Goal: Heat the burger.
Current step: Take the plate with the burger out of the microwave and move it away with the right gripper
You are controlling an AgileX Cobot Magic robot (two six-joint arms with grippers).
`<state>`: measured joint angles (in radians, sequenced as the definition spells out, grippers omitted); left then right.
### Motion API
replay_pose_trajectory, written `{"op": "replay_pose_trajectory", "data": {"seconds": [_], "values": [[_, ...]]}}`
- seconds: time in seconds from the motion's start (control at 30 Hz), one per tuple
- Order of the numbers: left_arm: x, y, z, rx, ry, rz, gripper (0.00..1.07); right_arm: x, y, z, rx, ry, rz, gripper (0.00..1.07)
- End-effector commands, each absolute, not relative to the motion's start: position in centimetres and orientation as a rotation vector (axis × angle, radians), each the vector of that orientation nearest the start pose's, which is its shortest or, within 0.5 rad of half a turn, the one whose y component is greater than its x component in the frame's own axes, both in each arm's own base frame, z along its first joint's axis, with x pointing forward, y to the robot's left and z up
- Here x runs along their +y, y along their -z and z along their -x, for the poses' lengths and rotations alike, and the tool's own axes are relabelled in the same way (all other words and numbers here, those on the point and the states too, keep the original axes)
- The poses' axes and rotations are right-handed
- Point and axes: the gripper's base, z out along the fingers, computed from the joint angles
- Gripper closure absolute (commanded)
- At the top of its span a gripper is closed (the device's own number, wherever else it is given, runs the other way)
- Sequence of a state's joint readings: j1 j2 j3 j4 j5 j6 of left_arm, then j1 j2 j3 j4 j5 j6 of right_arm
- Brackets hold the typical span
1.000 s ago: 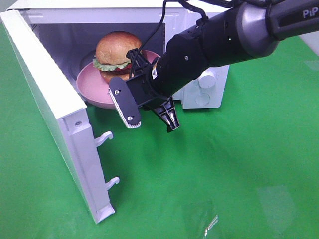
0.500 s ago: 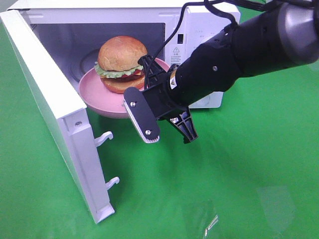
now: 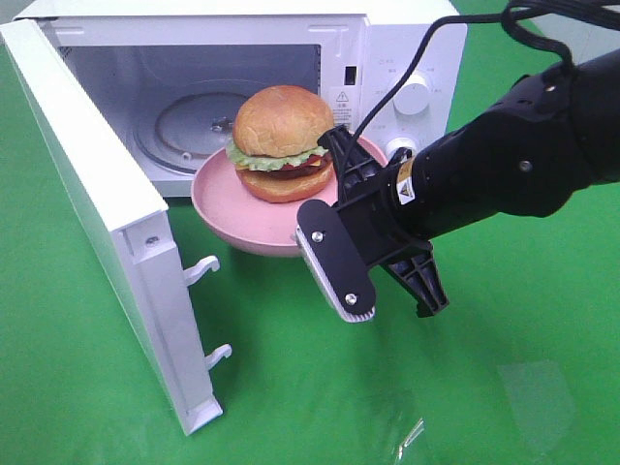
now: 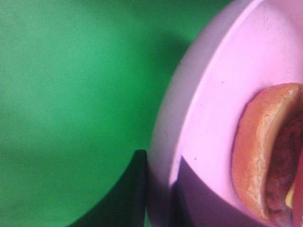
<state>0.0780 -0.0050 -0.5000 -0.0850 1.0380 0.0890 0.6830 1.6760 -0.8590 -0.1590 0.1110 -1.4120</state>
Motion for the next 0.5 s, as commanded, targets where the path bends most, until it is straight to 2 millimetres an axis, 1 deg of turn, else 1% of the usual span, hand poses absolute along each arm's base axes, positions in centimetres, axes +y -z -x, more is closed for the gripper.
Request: {"op": "replay_pose_trajectory", "data": {"seconds": [0.03, 0.07, 0.17, 0.2, 0.3, 0.37, 0.4, 0.43, 0.47, 0.5], "values": [[-0.7, -27.9, 0.3, 2.018, 0.001, -0.005, 0.07, 20.4, -19.8, -25.6, 1.023, 0.458, 2.124, 1.07], [-0.7, -27.9, 0.3, 2.018, 0.001, -0.005, 0.07, 20.0, -20.1, -25.0, 1.023, 0.459, 2.117, 1.07], [-0.7, -27.9, 0.3, 2.018, 0.001, -0.005, 0.07, 19.6, -20.5, -24.6, 1.027, 0.459, 2.11, 1.07], [-0.7, -27.9, 0.3, 2.018, 0.001, -0.005, 0.07, 19.2, -20.6, -24.0, 1.044, 0.451, 2.1, 1.07], [-0.7, -27.9, 0.3, 2.018, 0.001, -0.005, 0.07, 19.0, -20.7, -23.8, 1.054, 0.447, 2.089, 1.07], [-0.7, -27.9, 0.3, 2.018, 0.001, -0.005, 0.07, 18.0, -21.1, -22.5, 1.083, 0.434, 2.063, 1.07], [-0.7, -27.9, 0.3, 2.018, 0.001, -0.005, 0.07, 18.0, -21.1, -22.5, 1.083, 0.434, 2.063, 1.07], [-0.7, -27.9, 0.3, 2.018, 0.001, -0.005, 0.07, 17.4, -21.4, -21.8, 1.092, 0.431, 2.046, 1.07], [-0.7, -27.9, 0.3, 2.018, 0.001, -0.005, 0.07, 17.4, -21.4, -21.8, 1.092, 0.431, 2.046, 1.07], [-0.7, -27.9, 0.3, 2.018, 0.001, -0.005, 0.07, 16.7, -21.5, -21.0, 1.102, 0.429, 2.051, 1.07]]}}
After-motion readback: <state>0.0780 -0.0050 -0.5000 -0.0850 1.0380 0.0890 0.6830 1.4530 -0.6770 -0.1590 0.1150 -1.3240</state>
